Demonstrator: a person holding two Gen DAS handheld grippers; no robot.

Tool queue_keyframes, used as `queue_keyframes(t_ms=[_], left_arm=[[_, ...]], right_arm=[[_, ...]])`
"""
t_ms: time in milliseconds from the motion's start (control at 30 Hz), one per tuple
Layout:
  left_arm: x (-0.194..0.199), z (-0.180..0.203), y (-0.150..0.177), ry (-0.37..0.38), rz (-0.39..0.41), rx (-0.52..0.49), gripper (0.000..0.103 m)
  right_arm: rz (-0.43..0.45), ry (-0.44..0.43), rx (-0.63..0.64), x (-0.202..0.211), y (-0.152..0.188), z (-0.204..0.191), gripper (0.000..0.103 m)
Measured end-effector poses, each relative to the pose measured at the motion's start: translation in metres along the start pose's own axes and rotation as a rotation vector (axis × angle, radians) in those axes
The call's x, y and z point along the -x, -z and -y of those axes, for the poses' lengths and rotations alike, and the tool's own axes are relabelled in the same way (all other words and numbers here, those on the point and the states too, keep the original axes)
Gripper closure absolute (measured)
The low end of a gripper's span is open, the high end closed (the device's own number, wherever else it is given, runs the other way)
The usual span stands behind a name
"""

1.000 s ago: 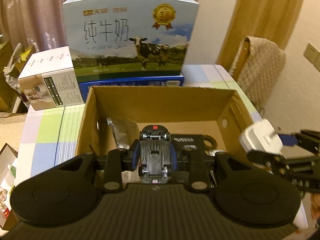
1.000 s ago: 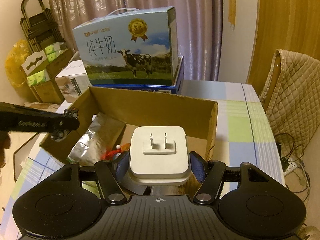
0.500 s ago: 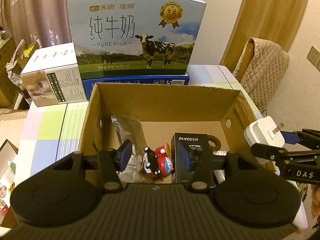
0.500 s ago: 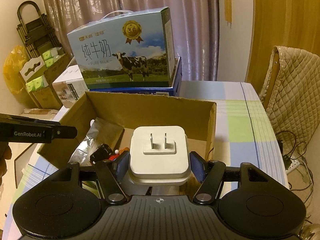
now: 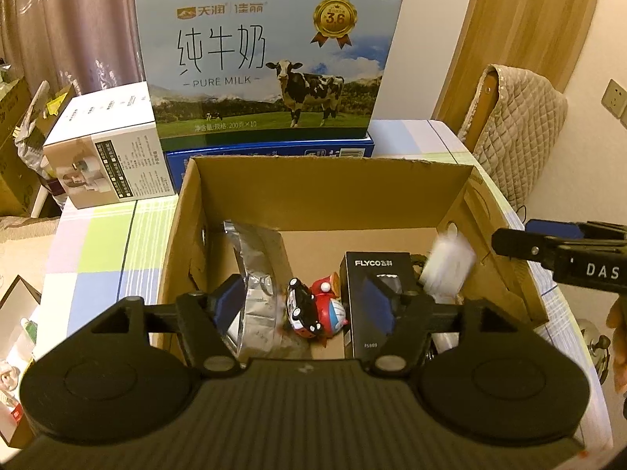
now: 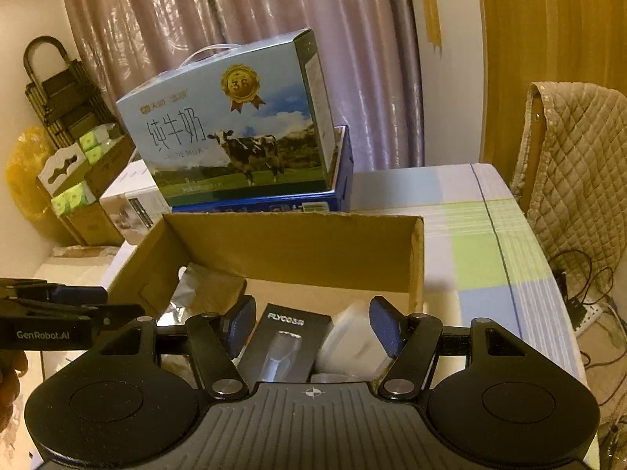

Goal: Organize objects

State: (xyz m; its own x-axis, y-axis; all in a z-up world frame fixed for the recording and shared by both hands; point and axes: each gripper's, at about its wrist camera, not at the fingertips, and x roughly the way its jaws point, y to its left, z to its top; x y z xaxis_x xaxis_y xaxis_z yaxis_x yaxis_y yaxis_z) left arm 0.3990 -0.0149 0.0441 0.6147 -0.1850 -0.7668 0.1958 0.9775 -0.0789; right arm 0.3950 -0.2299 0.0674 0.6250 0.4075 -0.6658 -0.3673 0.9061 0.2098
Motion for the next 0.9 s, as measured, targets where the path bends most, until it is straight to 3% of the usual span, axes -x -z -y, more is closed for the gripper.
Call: queue_keyframes(t_ms=[300,533,700,900], left_arm=[[0.010,0.002,0.007,-0.005,0.005,-0.005,0.024],[0.035,0.005,0.016,-0.029,0.031,-0.010,0.004],[0.062,0.010,0.029,-0.034,0.054,-0.003,0.001],[0.098,0.018,0.052,-0.033,0.077,0.017,0.001]], right_arm=[[-0.010,0.002,-0.006,0.013,0.004,0.000,0.041],[-0.033,0.027,-0.011,0.038,0.013,-0.005,0.041],[-0.038,0.050,-0.010,0.065,0.023,-0.009,0.040],[-0.032,0.052,-0.017,0.102,0.038,-0.019,0.023]])
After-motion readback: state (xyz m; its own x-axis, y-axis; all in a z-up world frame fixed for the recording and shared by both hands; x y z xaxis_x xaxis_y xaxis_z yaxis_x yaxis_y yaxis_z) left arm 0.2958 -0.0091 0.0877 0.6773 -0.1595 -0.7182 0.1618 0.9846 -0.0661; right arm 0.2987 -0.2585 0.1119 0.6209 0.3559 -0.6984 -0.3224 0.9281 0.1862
